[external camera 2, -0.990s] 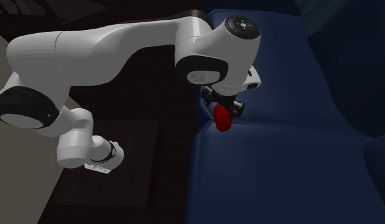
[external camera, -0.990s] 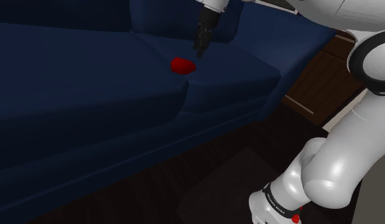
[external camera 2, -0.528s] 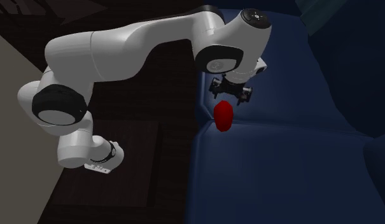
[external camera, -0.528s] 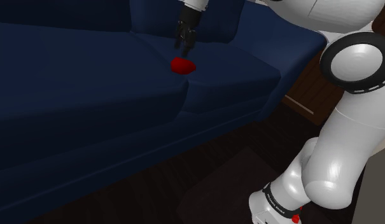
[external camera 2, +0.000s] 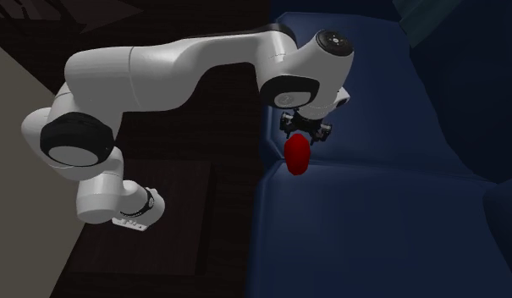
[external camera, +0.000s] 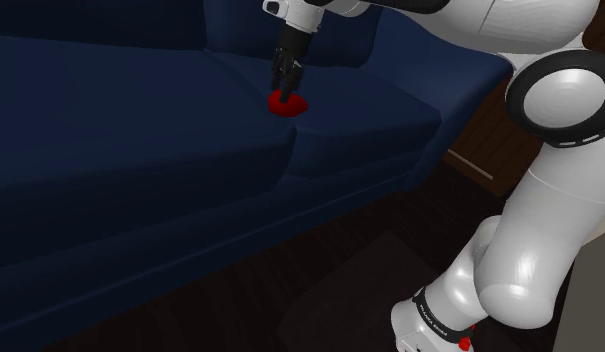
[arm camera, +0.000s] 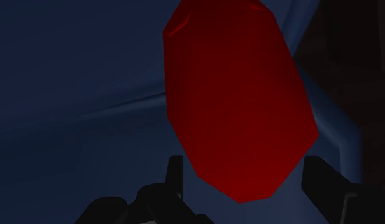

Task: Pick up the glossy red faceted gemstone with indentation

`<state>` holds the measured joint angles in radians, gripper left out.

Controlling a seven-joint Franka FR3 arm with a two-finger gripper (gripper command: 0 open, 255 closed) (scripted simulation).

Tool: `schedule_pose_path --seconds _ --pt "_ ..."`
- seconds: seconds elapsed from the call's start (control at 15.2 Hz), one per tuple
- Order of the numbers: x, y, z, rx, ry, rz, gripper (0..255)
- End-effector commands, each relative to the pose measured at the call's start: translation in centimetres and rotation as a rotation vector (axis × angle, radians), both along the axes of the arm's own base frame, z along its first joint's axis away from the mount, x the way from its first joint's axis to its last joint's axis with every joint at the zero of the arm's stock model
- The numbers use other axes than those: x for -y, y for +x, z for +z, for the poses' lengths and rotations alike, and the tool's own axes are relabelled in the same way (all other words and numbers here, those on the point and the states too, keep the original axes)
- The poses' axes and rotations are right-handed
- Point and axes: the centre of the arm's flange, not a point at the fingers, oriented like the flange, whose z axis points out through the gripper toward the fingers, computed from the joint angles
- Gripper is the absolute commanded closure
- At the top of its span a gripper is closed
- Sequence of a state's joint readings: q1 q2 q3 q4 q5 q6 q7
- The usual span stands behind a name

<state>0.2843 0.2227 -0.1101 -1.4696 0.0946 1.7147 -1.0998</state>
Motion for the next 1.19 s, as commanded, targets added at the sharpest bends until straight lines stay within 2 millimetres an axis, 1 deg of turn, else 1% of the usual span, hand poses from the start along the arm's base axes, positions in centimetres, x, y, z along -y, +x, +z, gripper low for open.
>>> schedule_pose_path --seconds 0.0,0.53,1.12 --pt "0.0 0.0 -0.3 -0.002 0.000 0.000 255" --pt "0.0 0.0 -0.2 -0.002 -0.001 0.000 255" --pt "0.0 0.0 4.6 -0.002 -0.001 0.000 255"
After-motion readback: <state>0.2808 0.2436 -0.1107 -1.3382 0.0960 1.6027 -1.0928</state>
